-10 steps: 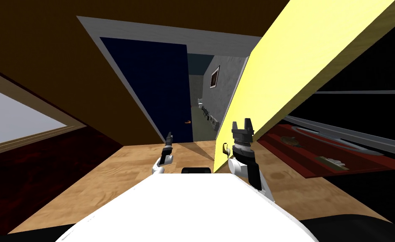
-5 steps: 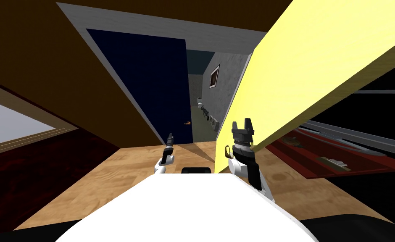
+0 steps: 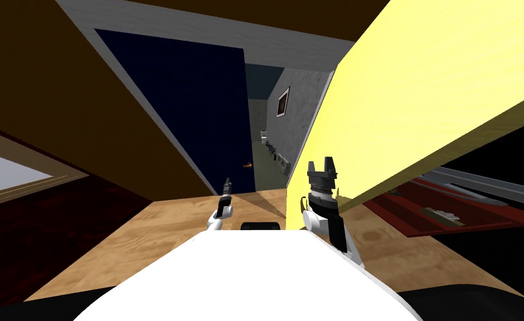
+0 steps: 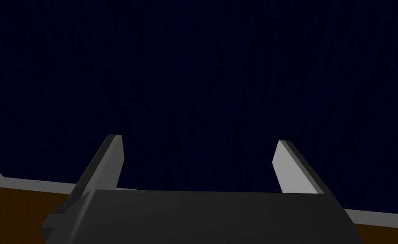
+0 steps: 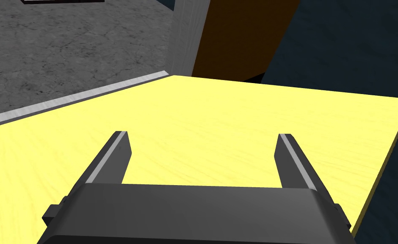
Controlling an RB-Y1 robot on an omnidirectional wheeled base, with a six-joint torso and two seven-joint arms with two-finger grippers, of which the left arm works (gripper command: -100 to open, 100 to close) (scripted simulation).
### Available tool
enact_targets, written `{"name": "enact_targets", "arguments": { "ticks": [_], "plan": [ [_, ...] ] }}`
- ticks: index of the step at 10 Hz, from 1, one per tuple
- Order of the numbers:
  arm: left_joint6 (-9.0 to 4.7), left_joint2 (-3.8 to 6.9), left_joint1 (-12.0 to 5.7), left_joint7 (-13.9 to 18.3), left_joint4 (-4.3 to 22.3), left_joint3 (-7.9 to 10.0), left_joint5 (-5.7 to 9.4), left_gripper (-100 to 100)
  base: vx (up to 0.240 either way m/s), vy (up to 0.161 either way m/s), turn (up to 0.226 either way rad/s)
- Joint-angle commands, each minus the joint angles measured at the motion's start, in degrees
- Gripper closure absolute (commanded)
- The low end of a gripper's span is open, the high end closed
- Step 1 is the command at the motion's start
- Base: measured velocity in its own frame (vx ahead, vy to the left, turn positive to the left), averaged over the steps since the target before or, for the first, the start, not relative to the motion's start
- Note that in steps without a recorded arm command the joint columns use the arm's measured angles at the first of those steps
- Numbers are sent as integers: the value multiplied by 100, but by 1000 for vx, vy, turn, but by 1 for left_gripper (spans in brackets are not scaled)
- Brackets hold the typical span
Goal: Pull the door open
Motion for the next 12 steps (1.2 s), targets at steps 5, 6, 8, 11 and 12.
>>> {"name": "enact_targets", "arguments": {
  "ticks": [5,6,8,11,12],
  "plan": [
    [-158,-130,-376,-38,850,153,65,-100,98,18,-52],
    [-180,-156,-433,-45,977,177,75,-100,91,14,-59],
    [-224,-209,-547,-58,1231,224,95,-100,91,14,-58],
    [-264,-263,-653,-69,1463,268,113,-100,63,10,-40],
    [-281,-290,-698,-74,1564,287,121,-100,66,10,-63]
  ]
}}
